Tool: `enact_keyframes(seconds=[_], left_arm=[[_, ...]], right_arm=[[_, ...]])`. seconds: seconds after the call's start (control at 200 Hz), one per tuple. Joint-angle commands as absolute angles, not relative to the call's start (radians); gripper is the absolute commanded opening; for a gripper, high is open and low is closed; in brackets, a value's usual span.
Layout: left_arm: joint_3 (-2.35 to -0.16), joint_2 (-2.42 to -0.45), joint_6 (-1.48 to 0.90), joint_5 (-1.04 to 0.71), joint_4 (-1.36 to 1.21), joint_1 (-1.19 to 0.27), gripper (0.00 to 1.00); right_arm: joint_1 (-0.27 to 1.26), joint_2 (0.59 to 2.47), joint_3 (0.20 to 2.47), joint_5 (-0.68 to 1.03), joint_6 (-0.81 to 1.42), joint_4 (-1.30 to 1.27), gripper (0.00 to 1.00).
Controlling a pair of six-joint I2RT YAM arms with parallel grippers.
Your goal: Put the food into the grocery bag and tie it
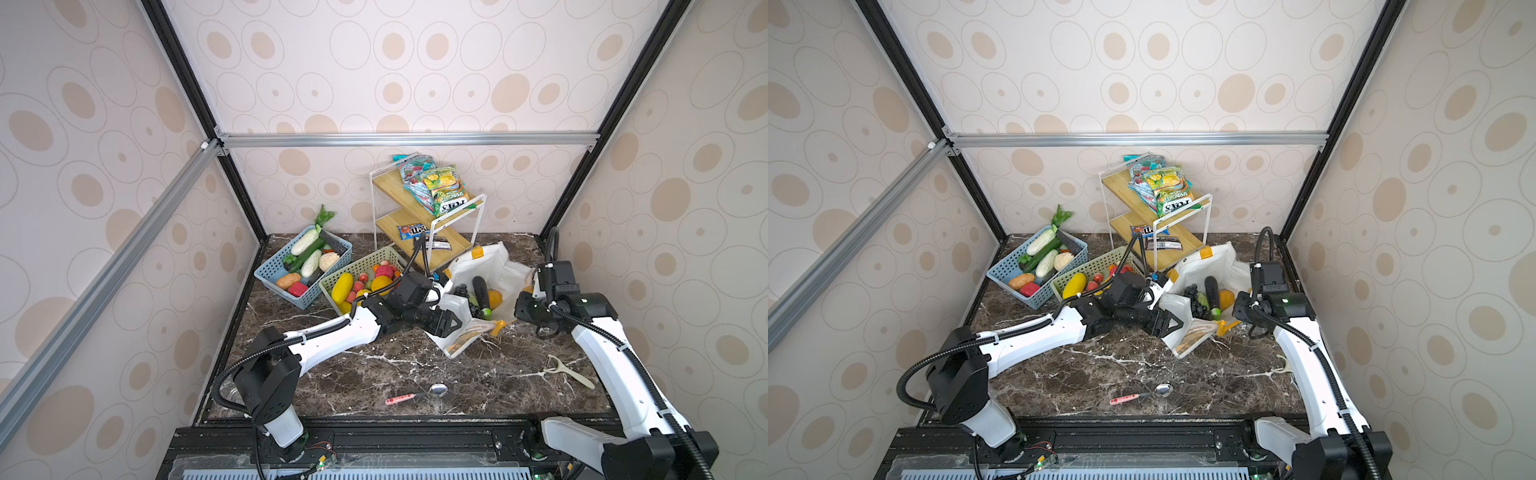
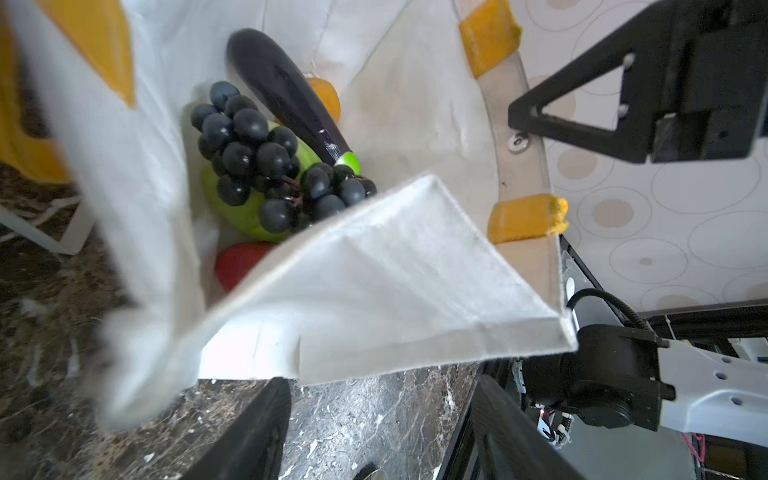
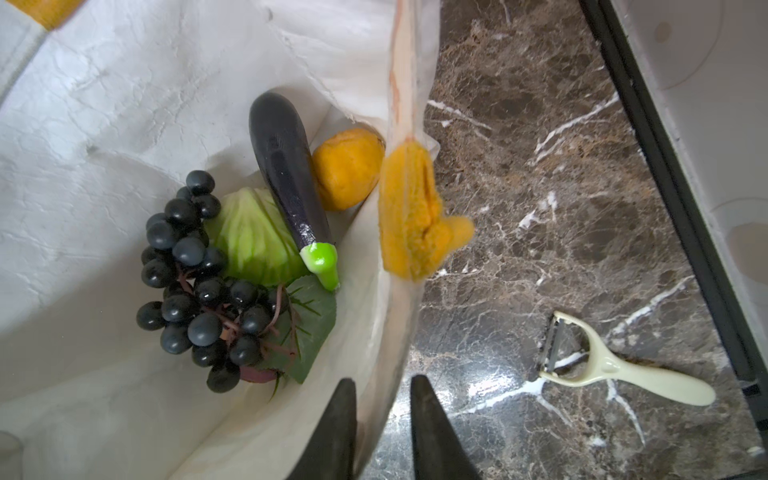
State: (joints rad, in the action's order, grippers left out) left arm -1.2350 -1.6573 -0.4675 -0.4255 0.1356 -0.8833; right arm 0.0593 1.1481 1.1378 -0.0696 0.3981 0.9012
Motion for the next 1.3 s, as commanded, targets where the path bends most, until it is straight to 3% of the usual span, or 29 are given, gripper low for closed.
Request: enact_keyframes(seconds=[0.0, 0.25, 0.315, 0.425, 0.565, 0.78, 1.065, 1.29], left_arm=[[-1.262, -1.665, -0.481, -0.417, 0.12, -0.895, 0.69], [-1.295, -1.622, -0.45, -0.291, 0.203, -0.893, 0.71], [-1.306, -1.618, -0.448, -0.255, 0.224, -0.893, 0.71], [-1.321, -1.61, -0.451, -0.192, 0.254, -0.89, 0.71], [-1.324, -1.587, -0.458, -0.143, 0.273, -0.874, 0.71], [-1.331, -1.567, -0.484, -0.131, 0.265, -0.838, 0.71], [-1.358, -1.626, -0.54, -0.178, 0.238, -0.831, 0.72], [-1.369, -1.704, -0.655, -0.174, 0.164, -0.828, 0.72]], right_arm=[[0.042, 1.188, 1.183, -0.087, 0.358, 0.922, 0.21], [0.025, 1.213, 1.154, -0.018, 0.387, 0.889, 0.28], [0.024, 1.218, 1.133, 0.009, 0.394, 0.865, 0.22], [0.024, 1.228, 1.135, 0.008, 0.361, 0.873, 0.0], [0.022, 1.251, 1.204, -0.056, 0.252, 0.977, 0.0], [-0.005, 1.283, 1.27, -0.332, 0.163, 1.075, 0.0], [-0.026, 1.37, 1.304, -0.247, 0.152, 0.937, 0.04], [-0.026, 1.398, 1.319, -0.066, 0.202, 0.874, 0.19]])
